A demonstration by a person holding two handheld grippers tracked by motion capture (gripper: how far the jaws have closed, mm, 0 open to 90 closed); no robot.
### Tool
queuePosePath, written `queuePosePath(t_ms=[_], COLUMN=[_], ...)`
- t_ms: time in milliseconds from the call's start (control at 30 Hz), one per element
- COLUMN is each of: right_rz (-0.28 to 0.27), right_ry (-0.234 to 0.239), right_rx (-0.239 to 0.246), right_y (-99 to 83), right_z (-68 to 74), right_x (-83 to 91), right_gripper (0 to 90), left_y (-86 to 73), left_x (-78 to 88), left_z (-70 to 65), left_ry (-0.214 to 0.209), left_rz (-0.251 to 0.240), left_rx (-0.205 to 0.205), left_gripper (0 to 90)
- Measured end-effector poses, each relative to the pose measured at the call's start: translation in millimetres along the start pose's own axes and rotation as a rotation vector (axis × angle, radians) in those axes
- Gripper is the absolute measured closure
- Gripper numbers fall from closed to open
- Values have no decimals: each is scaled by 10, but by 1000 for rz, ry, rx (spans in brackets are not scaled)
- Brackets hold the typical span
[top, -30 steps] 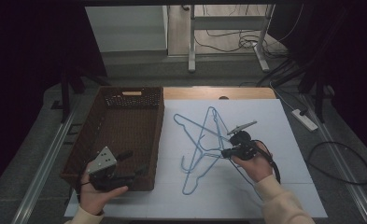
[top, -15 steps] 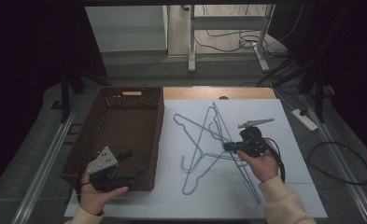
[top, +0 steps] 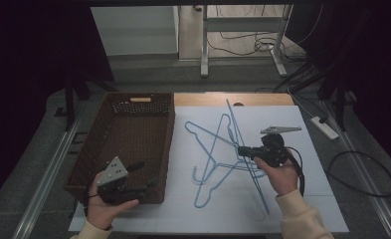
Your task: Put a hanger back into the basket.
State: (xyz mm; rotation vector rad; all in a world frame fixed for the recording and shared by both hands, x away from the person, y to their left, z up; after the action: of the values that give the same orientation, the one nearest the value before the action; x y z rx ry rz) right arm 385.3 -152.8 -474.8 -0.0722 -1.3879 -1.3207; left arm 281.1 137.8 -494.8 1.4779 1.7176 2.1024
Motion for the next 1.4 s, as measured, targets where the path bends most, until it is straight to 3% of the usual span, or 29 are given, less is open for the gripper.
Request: queuePosePath(t_ms=[167,333,467,733,833,1133,1400], right_rz=[-52,-115,-131,-151,-165,-201,-223], right_ry=[19,36,46,41,39,55,75], right_rx=[-26,-67,-79,-85,-89,-105,-119], right_y=[52,106,119,135,141,172,183], right_z=[12,59,94,126,138,229,296], right_x=[50,75,56,15,3,-11,-35], right_gripper=[877,877,877,877,877,877,877], left_y=[46,163,258,350,382,526,699], left_x=[-52,-150,-244,-479,-611,-846,-1062], left_z=[-77,-256,-397,-635,-786,-1039,-1177], left_ry=[-11,-50,-100,-153,-178,-216,-235], left_rz=[22,38,46,80,93,97,86], left_rx=[23,12,15,-29,-49,-88,-76], left_gripper=[291,290,288,289,290,294,303])
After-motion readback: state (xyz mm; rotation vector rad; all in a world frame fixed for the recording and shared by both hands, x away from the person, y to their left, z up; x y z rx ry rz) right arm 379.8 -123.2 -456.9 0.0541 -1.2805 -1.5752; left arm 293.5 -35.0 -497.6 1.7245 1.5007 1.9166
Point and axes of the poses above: each handheld gripper's, and its own axes: x roughly backward along the jaws, y roughly out of its top, z roughly to its left, the point moved 10 cm from there along -x, roughly forward along the jaws, and after that the axes turned 10 degrees about z, right-handed, at the moved point
